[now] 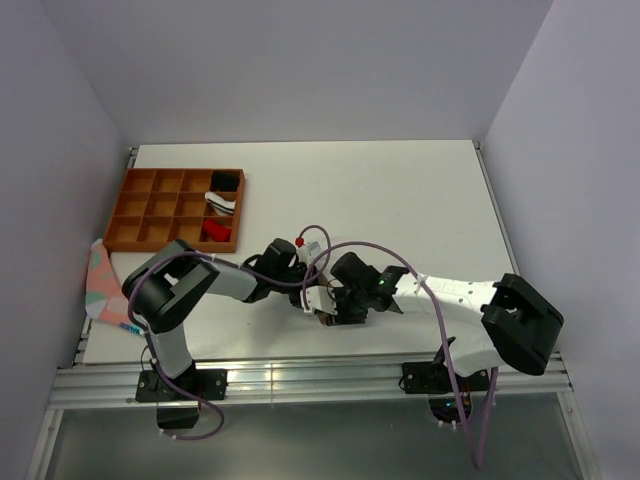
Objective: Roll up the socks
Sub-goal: Roll the sock at the center of the board.
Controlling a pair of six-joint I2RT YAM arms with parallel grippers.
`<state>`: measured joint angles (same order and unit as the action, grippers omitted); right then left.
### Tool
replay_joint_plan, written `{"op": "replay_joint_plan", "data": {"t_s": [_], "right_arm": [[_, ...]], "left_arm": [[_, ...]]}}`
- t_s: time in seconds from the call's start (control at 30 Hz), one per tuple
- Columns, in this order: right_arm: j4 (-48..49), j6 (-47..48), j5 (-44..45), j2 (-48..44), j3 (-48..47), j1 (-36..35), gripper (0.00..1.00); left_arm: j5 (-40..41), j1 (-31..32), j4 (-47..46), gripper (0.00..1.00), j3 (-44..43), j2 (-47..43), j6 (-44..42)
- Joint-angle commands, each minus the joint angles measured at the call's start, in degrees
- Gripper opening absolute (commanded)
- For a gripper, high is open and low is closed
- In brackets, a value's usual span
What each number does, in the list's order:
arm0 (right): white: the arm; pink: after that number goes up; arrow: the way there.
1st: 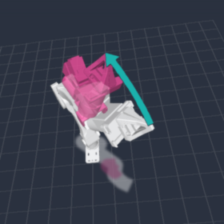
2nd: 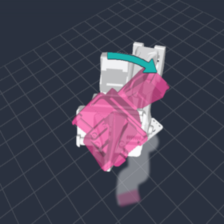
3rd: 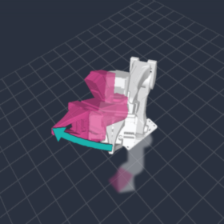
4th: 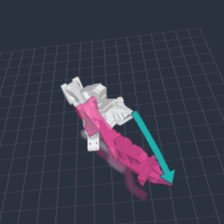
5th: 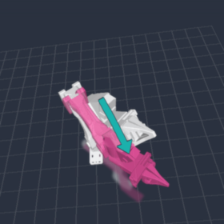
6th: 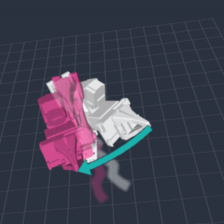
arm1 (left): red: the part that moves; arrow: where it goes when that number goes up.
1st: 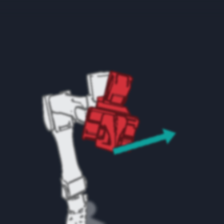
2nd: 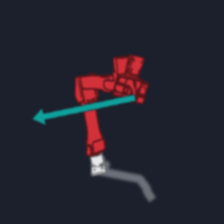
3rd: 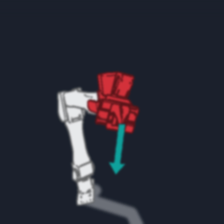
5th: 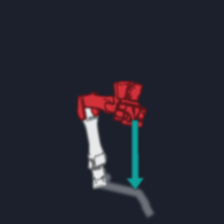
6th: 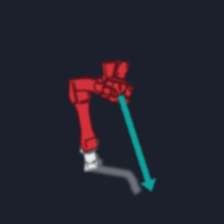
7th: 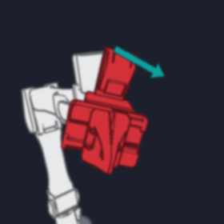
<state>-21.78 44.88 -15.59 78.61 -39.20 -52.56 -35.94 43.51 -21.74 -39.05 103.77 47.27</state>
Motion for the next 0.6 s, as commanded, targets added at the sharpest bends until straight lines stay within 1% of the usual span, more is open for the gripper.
{"op": "replay_joint_plan", "data": {"t_s": [0.0, 0.03, 0.13, 0.17, 0.3, 0.33, 0.4, 0.57], "right_arm": [[2.2, 0.1, 0.7, 0.8, 1.1, -0.6, 0.48], [2.4, -0.2, 0.7, 1.5, 1.1, -0.6, 0.46], [2.0, -0.9, 0.3, 3.1, 0.5, -0.5, 0.35], [1.8, -1.2, -0.3, 3.5, 0.1, -0.5, 0.3], [-1.2, -2.2, -3.8, 6.5, -2.5, -0.1, 0.22], [-3.3, -2.3, -4.7, 7.1, -3.3, 0.3, 0.22], [-5.6, -2.5, -6.8, 9.1, -5.7, 1.2, 0.2], [-12.5, -2.6, -11.3, 13.8, -10.4, 3.2, 0.18]], "left_arm": [[3.0, -0.2, 10.1, 0.0, 1.4, 3.5, -4.8], [2.5, -0.3, 10.0, 0.0, 1.3, 3.5, -4.8], [1.8, -0.5, 9.8, 0.0, 0.8, 4.1, -4.7], [1.7, -0.6, 9.2, 0.0, 0.7, 4.2, -4.5], [3.2, -0.6, 6.8, 0.01, 1.3, 3.6, -2.0], [3.9, -0.6, 6.0, 0.01, 1.8, 3.0, -1.3], [5.5, -0.6, 1.8, 0.05, 3.8, 0.5, 1.1], [11.6, -0.6, -0.4, 0.17, 5.4, -5.7, 2.7]]}}
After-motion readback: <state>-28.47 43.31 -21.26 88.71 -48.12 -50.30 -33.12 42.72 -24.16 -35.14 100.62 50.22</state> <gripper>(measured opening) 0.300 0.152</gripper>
